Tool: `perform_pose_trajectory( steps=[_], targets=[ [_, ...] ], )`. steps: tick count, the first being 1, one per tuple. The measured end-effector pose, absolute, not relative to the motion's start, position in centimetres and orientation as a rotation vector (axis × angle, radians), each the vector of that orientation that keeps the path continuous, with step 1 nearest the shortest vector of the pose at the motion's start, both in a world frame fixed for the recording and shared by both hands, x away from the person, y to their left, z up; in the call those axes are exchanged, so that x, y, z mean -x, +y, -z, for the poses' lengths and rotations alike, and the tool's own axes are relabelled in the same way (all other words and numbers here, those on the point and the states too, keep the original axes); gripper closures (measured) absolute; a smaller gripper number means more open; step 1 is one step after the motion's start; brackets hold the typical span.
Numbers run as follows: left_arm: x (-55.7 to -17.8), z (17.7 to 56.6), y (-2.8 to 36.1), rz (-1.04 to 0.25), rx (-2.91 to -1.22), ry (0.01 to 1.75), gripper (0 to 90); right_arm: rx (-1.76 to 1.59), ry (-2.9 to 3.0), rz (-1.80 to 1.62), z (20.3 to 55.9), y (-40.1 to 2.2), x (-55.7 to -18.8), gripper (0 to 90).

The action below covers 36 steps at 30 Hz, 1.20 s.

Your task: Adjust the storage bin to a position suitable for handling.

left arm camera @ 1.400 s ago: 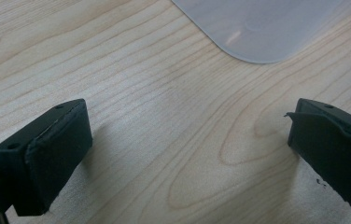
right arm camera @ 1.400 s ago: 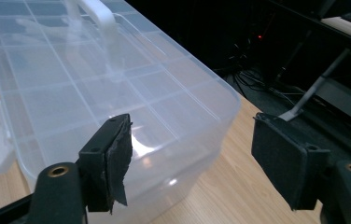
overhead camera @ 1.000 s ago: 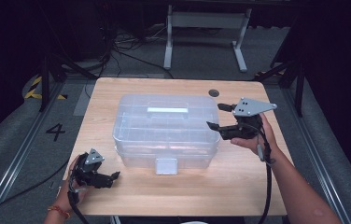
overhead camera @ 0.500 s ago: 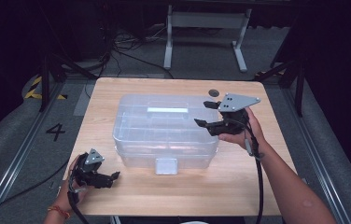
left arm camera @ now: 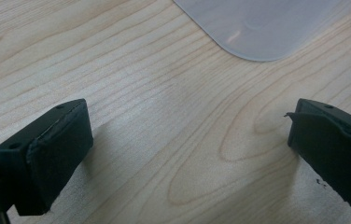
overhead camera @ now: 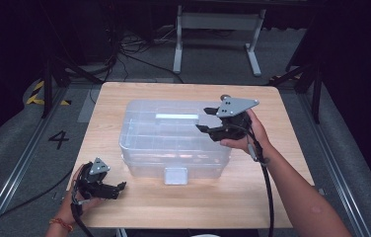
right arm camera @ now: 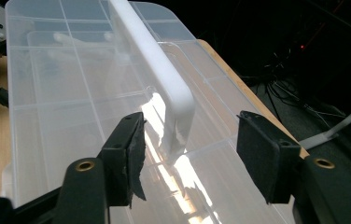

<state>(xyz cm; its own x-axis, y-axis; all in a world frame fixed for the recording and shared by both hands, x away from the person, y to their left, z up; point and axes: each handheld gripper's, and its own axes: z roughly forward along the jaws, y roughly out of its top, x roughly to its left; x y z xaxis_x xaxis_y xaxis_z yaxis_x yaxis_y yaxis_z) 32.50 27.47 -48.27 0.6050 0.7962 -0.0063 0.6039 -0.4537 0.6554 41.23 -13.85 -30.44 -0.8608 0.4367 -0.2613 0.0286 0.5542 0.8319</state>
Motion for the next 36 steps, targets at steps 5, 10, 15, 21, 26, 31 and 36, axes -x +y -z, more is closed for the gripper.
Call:
perform_pose_trajectory(
  steps=[5, 10, 15, 21, 26, 31, 36],
  targets=[
    [-32.5, 48.3, 27.5, -0.403, -2.210, 1.104, 0.4, -0.350, 2.385, -1.245, 30.5, -13.3, -41.5, 53.9],
    [-32.4, 48.3, 27.5, -0.407, -2.207, 1.108, 0.4, -0.341, 2.409, -1.223, 30.6, -12.8, -41.8, 63.2],
    [-32.5, 48.3, 27.5, -0.412, -2.209, 1.106, 0.3, -0.353, 2.438, -1.244, 30.5, -12.7, -42.3, 74.3],
    [-32.4, 48.3, 27.5, -0.410, -2.208, 1.109, 0.3, -0.349, 2.445, -1.236, 30.7, -12.2, -42.5, 75.8],
    [-32.4, 48.2, 27.5, -0.410, -2.210, 1.106, 0.5, -0.377, 2.455, -1.240, 30.5, -12.1, -42.6, 76.2],
    [-32.4, 48.3, 27.6, -0.406, -2.207, 1.099, 1.1, -0.385, 2.455, -1.247, 30.5, -12.1, -42.7, 76.2],
    [-32.0, 48.0, 27.9, -0.412, -2.178, 1.088, 14.4, -0.417, 2.460, -1.261, 30.3, -12.2, -43.0, 75.9]
  ],
)
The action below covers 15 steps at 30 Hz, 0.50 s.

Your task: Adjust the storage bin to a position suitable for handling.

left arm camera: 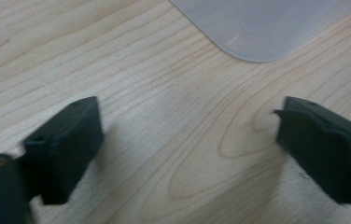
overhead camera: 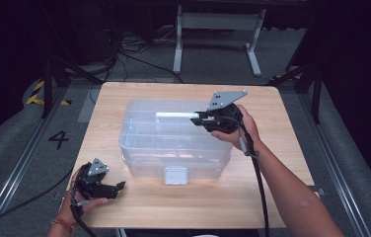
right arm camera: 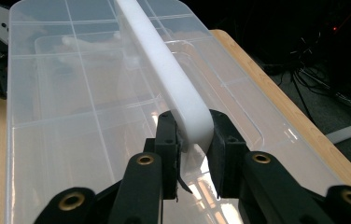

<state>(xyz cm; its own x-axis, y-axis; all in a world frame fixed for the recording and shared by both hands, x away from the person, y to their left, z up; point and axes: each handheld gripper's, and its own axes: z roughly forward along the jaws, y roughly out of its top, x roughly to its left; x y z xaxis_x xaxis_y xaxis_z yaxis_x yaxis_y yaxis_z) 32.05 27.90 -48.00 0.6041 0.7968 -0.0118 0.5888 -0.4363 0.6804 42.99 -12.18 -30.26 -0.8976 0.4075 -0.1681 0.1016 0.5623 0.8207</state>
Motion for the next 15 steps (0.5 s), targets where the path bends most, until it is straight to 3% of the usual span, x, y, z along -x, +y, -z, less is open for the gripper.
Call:
perform_pose_trajectory(
  steps=[4, 15],
  targets=[
    [-31.9, 47.7, 27.9, -0.417, -2.178, 1.069, 27.2, -0.438, 2.469, -1.255, 29.8, -12.1, -43.3, 75.7],
    [-30.3, 43.6, 28.2, -0.559, -2.005, 0.997, 42.0, -0.462, 2.498, -1.221, 28.5, -11.8, -44.5, 74.8]
  ],
)
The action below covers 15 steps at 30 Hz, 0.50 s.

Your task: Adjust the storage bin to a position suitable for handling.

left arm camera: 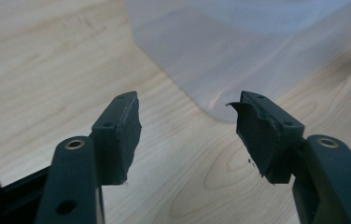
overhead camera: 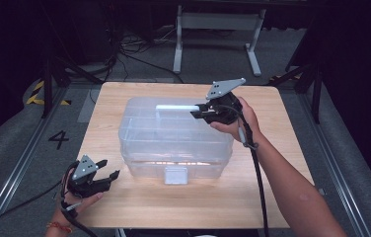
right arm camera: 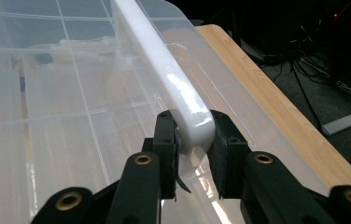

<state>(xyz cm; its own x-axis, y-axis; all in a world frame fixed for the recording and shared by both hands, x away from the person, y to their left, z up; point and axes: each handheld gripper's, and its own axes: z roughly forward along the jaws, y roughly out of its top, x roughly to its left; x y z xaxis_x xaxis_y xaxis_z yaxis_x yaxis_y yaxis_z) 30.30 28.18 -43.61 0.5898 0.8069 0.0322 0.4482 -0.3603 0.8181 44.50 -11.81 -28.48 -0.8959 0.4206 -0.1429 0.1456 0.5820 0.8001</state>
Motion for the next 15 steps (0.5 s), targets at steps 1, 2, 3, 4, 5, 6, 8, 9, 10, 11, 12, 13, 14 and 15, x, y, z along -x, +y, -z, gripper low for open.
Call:
perform_pose_trajectory(
  steps=[1, 2, 3, 4, 5, 6, 8, 9, 10, 11, 12, 13, 14, 15],
  targets=[
    [-30.2, 43.3, 28.1, -0.556, -1.990, 0.990, 44.0, -0.462, 2.499, -1.222, 28.4, -11.8, -44.6, 74.7],
    [-30.1, 42.9, 28.1, -0.561, -1.975, 0.975, 45.4, -0.461, 2.501, -1.222, 28.4, -11.8, -44.6, 74.7],
    [-30.0, 42.6, 28.0, -0.566, -1.963, 0.955, 48.0, -0.463, 2.503, -1.222, 28.4, -11.8, -44.7, 74.7],
    [-29.9, 42.5, 27.9, -0.563, -1.951, 0.945, 53.0, -0.465, 2.506, -1.221, 28.3, -11.8, -44.7, 74.7],
    [-29.8, 42.3, 27.7, -0.571, -1.952, 0.929, 56.8, -0.465, 2.510, -1.218, 28.3, -11.8, -44.8, 74.6],
    [-29.9, 42.1, 27.6, -0.576, -1.948, 0.912, 59.0, -0.464, 2.515, -1.207, 28.2, -11.8, -44.8, 74.6],
    [-30.0, 41.8, 27.4, -0.573, -1.931, 0.904, 64.4, -0.465, 2.519, -1.196, 28.0, -11.7, -44.9, 74.5],
    [-30.0, 41.6, 27.3, -0.565, -1.921, 0.903, 65.1, -0.464, 2.520, -1.193, 28.0, -11.6, -44.9, 74.4],
    [-30.1, 41.5, 27.2, -0.559, -1.913, 0.900, 66.3, -0.471, 2.520, -1.193, 27.9, -11.6, -45.0, 74.4],
    [-30.1, 41.4, 27.2, -0.558, -1.908, 0.893, 69.0, -0.473, 2.520, -1.194, 27.9, -11.7, -45.0, 74.4],
    [-30.2, 41.2, 27.0, -0.551, -1.899, 0.906, 70.7, -0.473, 2.522, -1.194, 27.8, -11.7, -45.1, 74.3],
    [-30.3, 41.2, 26.8, -0.559, -1.900, 0.898, 71.9, -0.473, 2.525, -1.193, 27.8, -11.7, -45.1, 74.3],
    [-30.4, 41.0, 26.6, -0.557, -1.908, 0.891, 72.4, -0.473, 2.526, -1.192, 27.8, -11.6, -45.2, 74.3],
    [-30.4, 41.0, 26.4, -0.557, -1.911, 0.894, 74.1, -0.470, 2.528, -1.191, 27.7, -11.6, -45.2, 74.3]
  ],
)
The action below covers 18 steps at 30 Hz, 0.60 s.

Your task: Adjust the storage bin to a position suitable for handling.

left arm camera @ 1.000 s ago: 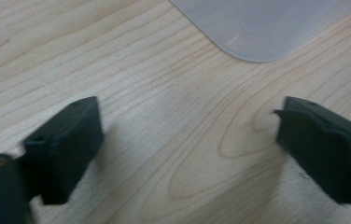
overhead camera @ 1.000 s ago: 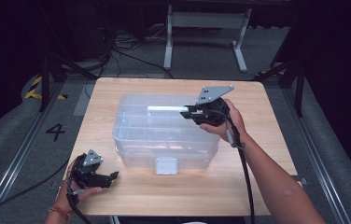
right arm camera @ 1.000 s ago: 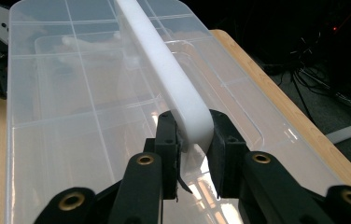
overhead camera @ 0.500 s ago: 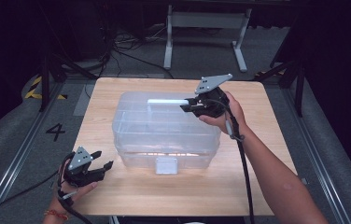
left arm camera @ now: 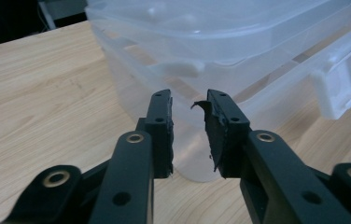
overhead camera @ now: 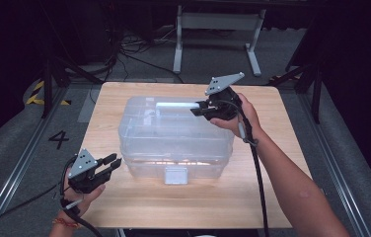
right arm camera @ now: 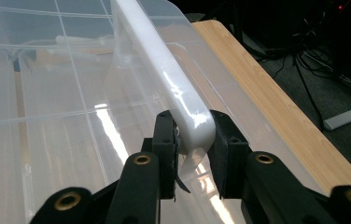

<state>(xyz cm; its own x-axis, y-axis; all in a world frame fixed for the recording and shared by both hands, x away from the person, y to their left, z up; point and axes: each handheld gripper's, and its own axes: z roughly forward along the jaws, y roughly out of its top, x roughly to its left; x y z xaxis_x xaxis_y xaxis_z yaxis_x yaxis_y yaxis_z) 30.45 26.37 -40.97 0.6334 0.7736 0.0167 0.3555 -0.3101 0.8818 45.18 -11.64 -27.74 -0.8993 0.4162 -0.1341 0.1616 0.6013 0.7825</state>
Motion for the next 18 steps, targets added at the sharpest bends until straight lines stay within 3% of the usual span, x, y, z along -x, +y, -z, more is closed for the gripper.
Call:
perform_pose_trajectory(
  steps=[12, 18],
  targets=[
    [-31.3, 40.0, 24.9, -0.592, -1.919, 0.882, 78.7, -0.458, 2.535, -1.187, 27.5, -11.7, -45.5, 73.6],
    [-31.2, 39.7, 25.0, -0.607, -1.919, 0.885, 79.3, -0.454, 2.473, -1.190, 27.4, -11.8, -44.9, 68.9]
  ],
)
